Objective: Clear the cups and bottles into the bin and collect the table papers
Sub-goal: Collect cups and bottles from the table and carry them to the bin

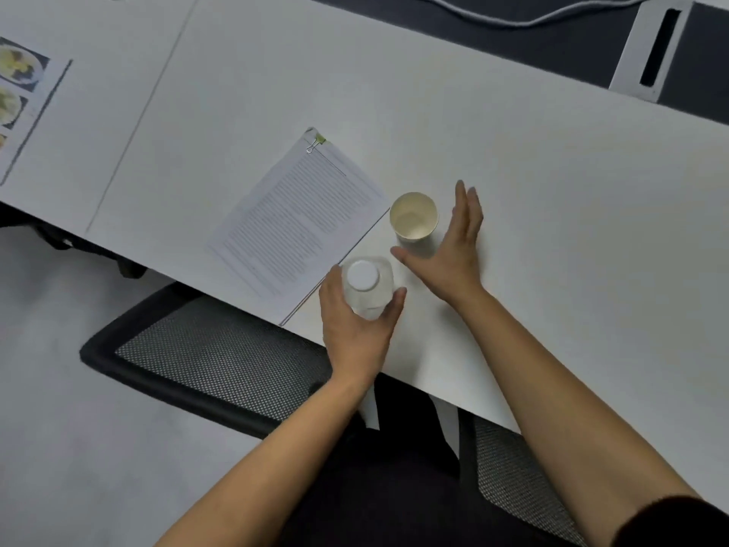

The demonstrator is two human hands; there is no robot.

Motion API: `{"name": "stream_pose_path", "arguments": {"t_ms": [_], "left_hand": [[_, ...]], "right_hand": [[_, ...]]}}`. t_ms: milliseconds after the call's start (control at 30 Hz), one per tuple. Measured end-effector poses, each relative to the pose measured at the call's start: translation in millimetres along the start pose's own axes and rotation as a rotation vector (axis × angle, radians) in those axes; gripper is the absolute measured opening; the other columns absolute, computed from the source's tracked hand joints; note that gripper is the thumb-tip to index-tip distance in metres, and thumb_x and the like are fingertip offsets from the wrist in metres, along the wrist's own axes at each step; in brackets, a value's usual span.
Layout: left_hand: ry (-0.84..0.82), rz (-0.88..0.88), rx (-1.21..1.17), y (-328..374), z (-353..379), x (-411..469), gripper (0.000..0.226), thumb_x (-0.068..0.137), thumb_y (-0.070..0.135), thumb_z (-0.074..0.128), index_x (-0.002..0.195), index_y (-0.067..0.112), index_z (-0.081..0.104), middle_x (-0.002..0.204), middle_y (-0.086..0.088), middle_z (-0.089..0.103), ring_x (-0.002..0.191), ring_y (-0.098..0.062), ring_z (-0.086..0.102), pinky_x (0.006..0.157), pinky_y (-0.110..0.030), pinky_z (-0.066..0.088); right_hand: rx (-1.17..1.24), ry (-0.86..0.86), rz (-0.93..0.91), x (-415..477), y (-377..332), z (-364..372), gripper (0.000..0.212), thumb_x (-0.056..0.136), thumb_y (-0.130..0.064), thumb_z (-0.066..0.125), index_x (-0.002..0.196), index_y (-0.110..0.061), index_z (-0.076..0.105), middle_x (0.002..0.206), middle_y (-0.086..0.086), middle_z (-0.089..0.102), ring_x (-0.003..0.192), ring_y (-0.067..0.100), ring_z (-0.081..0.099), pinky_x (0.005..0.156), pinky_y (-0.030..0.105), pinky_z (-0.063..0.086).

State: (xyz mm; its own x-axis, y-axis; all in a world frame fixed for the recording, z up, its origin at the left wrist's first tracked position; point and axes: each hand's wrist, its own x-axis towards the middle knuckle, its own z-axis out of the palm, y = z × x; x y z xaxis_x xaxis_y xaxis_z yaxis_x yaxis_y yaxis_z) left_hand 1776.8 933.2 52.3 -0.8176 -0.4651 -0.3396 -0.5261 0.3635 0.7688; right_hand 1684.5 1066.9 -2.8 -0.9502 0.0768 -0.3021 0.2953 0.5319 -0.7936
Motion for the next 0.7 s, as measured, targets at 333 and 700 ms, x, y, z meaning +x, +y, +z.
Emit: {"name": "stream_pose_path", "arguments": {"t_ms": [333, 700], "left_hand": [[-0.047, -0.056, -0.106, 6, -56, 31, 0.065, 0.082, 0.033, 0.079, 0.119, 0.023, 0.026, 0.108, 0.012, 0.055, 0.089, 0.006, 0.059, 0.077, -0.019, 0.049], [0.392, 0.015, -0.275, -36, -265, -34, 0.052, 0.082, 0.034, 0.079, 0.125, 0.032, 0.05, 0.111, 0.008, 0.067, 0.099, -0.007, 0.066, 0.082, -0.021, 0.053]], "right_hand": [[0.026, -0.038, 0.145, -25, -28, -5, 0.081, 0.075, -0.046, 0.081, 0.14, -0.03, 0.036, 0.134, -0.005, 0.056, 0.117, 0.021, 0.057, 0.097, 0.038, 0.049], [0.254, -0.176, -0.075, -146, -137, 62, 0.073, 0.066, -0.047, 0.09, 0.126, -0.043, 0.049, 0.123, -0.018, 0.058, 0.106, 0.01, 0.062, 0.088, 0.032, 0.055]]}}
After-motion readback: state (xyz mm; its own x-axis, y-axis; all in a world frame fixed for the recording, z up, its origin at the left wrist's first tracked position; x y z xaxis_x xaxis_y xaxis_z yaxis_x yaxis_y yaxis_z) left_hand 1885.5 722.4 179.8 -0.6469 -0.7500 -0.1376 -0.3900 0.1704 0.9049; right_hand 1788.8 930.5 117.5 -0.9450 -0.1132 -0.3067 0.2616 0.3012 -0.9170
